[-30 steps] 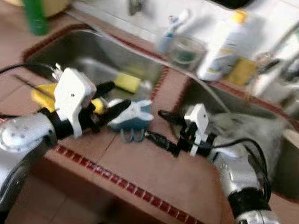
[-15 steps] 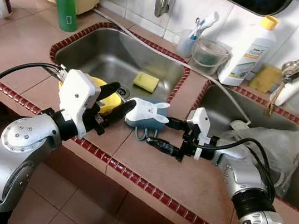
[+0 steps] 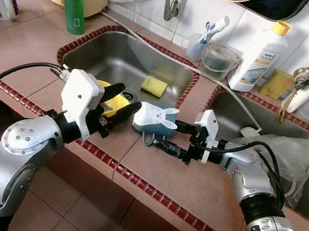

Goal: Kitchen organization

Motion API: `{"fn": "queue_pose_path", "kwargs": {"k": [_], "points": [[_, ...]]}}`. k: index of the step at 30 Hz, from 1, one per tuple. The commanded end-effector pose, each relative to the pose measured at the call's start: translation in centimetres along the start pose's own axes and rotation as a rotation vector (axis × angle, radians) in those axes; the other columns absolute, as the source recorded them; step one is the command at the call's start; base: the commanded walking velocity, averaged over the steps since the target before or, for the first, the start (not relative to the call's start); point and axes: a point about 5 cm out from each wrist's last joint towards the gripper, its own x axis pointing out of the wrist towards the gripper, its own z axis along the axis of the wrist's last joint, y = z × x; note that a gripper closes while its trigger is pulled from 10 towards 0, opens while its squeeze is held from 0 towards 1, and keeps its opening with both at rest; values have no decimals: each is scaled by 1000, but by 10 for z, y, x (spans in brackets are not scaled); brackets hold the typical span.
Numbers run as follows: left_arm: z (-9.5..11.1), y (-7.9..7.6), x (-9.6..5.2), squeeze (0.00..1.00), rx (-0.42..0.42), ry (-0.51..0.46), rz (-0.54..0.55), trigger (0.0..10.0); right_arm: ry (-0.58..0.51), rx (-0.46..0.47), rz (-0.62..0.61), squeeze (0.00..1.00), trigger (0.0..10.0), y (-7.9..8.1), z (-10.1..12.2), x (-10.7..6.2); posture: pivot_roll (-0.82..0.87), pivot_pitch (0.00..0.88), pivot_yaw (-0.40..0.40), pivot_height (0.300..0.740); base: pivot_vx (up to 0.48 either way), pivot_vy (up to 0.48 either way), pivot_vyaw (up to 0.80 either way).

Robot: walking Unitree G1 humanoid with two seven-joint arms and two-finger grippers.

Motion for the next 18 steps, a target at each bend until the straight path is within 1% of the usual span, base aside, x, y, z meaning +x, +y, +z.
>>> {"fn": "queue_pose_path", "kwargs": {"k": [1, 7, 12, 15, 16, 17, 18], "points": [[2, 0, 1, 0, 4, 1, -3, 10000, -16, 8, 1, 0, 0, -3, 4, -2, 127, 107, -117, 740, 0, 0, 0], [3, 1, 2, 0, 2, 5, 0, 10000, -36, 15, 11, 0, 0, -4, 8, -1, 126, 116, -113, 740, 0, 0, 0], [1, -4, 0, 0, -6, 26, -25, 10000, -46, 28, 32, 0, 0, -4, 10, -2, 128, 125, -112, 740, 0, 0, 0], [-4, -11, -5, 0, 3, 57, -77, 10000, -43, 25, 35, 0, 0, -5, 11, -1, 127, 132, -113, 740, 0, 0, 0], [-7, -15, -7, 0, 6, 80, -113, 10000, -44, 26, 36, 0, 0, -5, 11, -1, 128, 133, -115, 740, 0, 0, 0], [-11, -24, -11, 0, 1, 112, -178, 10000, -46, 26, 36, 0, 0, -5, 12, 0, 128, 134, -115, 740, 0, 0, 0], [-12, -27, -13, 0, -3, 121, -203, 10000, -47, 26, 37, 0, 0, -5, 12, 0, 127, 136, -114, 740, 0, 0, 0]]}}
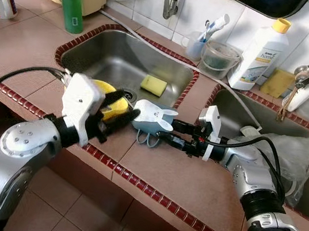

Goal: Kitchen organization

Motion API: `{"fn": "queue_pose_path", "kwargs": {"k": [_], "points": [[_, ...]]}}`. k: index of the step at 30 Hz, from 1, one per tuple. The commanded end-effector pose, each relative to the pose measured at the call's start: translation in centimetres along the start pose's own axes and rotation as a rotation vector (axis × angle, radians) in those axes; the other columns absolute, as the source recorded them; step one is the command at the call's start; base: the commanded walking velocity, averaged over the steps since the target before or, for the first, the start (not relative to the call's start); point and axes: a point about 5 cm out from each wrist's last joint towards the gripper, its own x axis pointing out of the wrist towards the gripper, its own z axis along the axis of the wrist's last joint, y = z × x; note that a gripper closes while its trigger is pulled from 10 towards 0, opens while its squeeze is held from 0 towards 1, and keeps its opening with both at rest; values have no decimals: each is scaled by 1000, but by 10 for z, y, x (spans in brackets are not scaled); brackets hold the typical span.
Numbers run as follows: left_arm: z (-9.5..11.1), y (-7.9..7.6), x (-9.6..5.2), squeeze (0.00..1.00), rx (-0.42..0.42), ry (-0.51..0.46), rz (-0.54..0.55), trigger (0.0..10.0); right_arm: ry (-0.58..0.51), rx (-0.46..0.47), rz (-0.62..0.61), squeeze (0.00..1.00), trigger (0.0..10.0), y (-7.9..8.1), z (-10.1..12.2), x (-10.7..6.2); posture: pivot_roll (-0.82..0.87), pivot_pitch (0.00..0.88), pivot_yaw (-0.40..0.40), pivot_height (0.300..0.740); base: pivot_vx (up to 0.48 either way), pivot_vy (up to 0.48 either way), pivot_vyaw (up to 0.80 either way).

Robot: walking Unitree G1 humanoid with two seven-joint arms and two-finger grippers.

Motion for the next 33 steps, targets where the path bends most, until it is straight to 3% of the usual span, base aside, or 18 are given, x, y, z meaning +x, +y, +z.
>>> {"fn": "queue_pose_path", "kwargs": {"k": [1, 22, 33], "points": [[3, -12, 0, 0, 13, 0, -88, 10000, -21, -6, 2, 0, 0, -3, 8, -2, 128, 137, -115, 740, 0, 0, 0], [8, -12, 0, 0, 9, -3, -117, 10000, -74, 23, 2, 0, 0, -4, 10, -5, 144, 113, -109, 740, 0, 0, 0], [21, 8, 16, 0, -20, -122, 0, 10000, -230, -46, -113, 0, 0, -16, 43, -13, 136, 35, -98, 740, 0, 0, 0]]}}
